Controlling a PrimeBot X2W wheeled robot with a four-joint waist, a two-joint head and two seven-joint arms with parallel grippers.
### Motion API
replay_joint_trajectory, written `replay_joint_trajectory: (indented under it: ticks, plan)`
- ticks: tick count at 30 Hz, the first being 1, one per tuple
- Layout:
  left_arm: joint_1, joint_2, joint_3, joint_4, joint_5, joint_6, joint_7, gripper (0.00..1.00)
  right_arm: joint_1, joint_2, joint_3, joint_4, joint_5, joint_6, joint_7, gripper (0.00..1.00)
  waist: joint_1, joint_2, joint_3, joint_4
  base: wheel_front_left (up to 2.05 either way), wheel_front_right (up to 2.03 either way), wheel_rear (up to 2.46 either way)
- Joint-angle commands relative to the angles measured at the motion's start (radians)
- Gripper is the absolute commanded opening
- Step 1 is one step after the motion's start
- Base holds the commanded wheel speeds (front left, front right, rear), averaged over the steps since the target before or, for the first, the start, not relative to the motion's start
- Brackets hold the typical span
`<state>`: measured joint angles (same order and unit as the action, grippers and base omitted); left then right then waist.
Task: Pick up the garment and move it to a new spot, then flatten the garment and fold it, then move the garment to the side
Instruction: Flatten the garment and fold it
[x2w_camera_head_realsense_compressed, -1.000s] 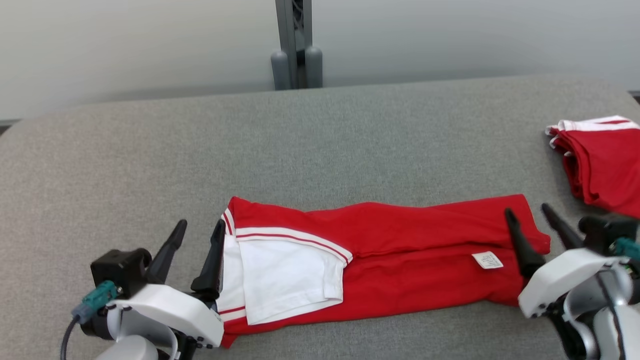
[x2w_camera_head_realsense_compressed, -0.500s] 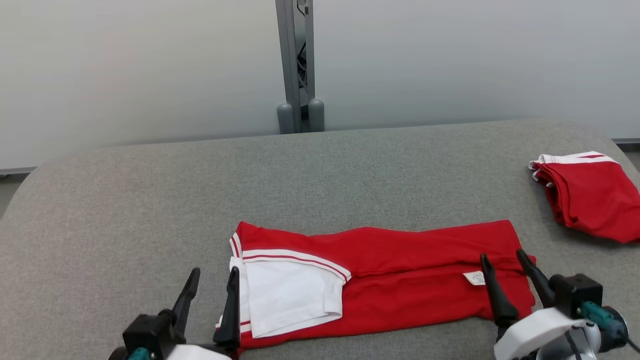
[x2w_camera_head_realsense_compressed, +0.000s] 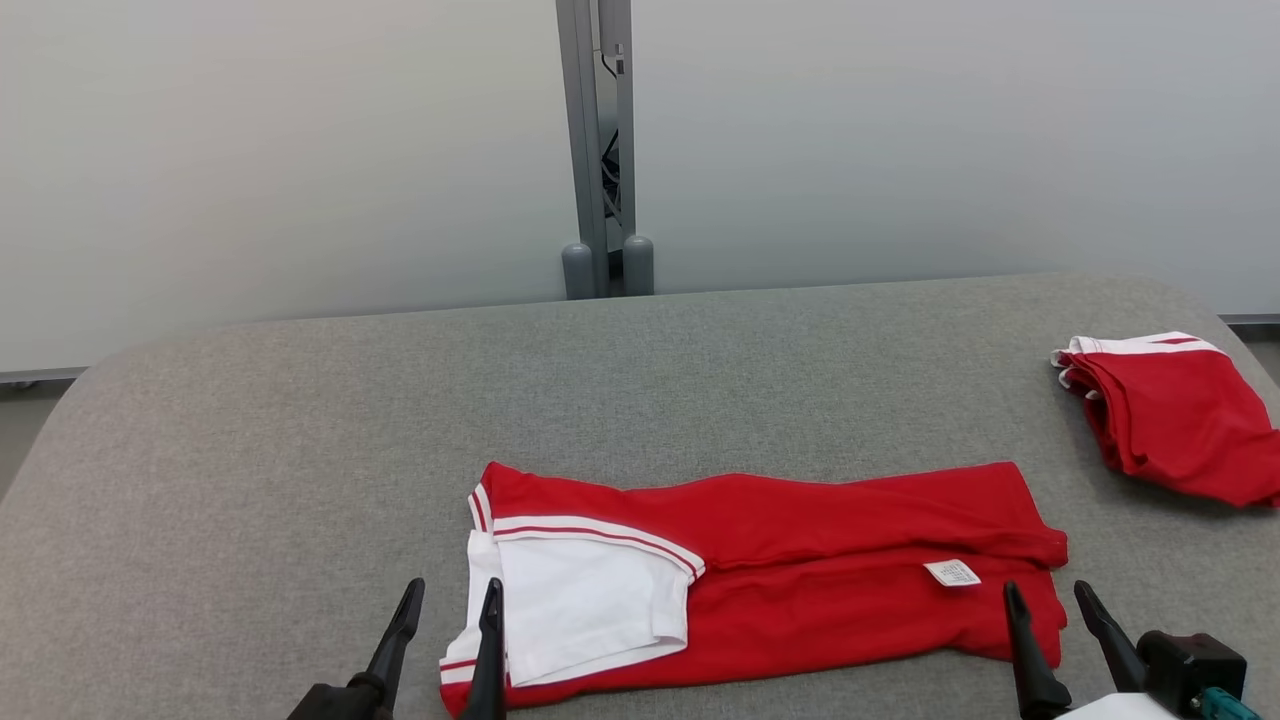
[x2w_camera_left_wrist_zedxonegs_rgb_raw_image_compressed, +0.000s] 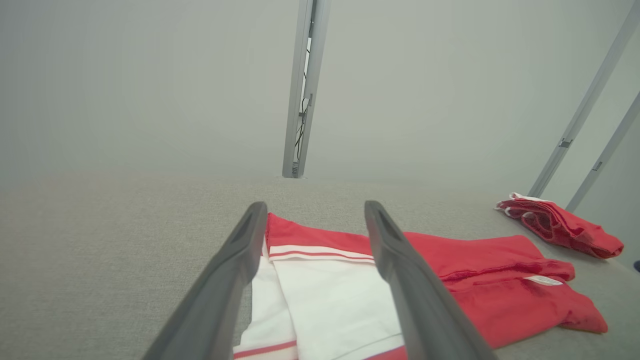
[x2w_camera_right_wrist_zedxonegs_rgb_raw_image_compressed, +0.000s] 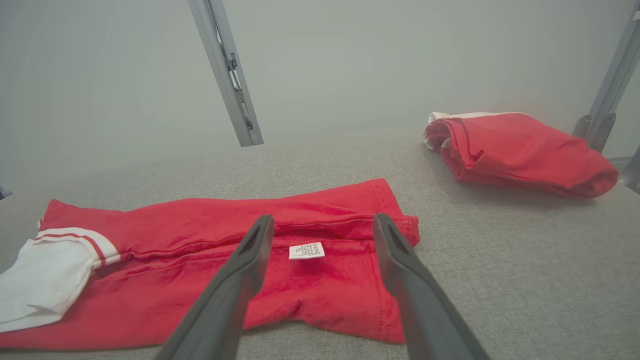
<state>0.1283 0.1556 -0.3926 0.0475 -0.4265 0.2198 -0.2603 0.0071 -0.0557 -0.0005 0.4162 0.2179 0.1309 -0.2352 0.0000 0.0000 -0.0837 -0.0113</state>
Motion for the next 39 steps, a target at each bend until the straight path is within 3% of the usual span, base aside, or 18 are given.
replay_joint_trajectory:
  ticks: [1,8,13,19,27,39]
  plan:
    - [0.011,-0.007,0.016,0.005,0.017,-0.013,-0.006,1.00,0.007,-0.001,-0.006,0.001,0.002,0.000,-0.006,1.00,0.0000,0.0000,-0.001,0.001,0.00,0.00,0.00]
    - [0.024,-0.040,0.067,0.022,0.079,-0.062,-0.006,1.00,-0.011,0.002,-0.001,0.008,0.013,0.000,0.004,1.00,0.0000,0.0000,0.002,0.003,0.00,0.00,0.00]
    - [0.032,-0.064,0.094,0.019,0.113,-0.081,-0.006,1.00,-0.080,0.002,-0.001,0.064,0.109,0.000,0.040,1.00,0.0000,0.0000,0.011,0.000,0.00,0.00,0.00]
    - [0.016,-0.083,0.094,0.034,0.141,-0.112,-0.006,1.00,-0.205,0.002,-0.096,0.242,0.166,0.000,0.091,1.00,0.0000,0.0000,0.028,0.026,0.00,0.00,0.00]
    - [0.000,-0.088,0.092,0.070,0.168,-0.159,-0.005,1.00,-0.357,-0.060,-0.219,0.521,0.173,0.000,0.107,1.00,0.0000,0.0000,0.059,0.061,0.00,0.00,0.00]
    - [-0.053,-0.072,0.084,0.088,0.200,-0.213,-0.005,1.00,-0.486,-0.074,-0.233,0.770,0.169,0.000,0.092,1.00,0.0000,0.0000,0.093,0.079,0.00,0.00,0.00]
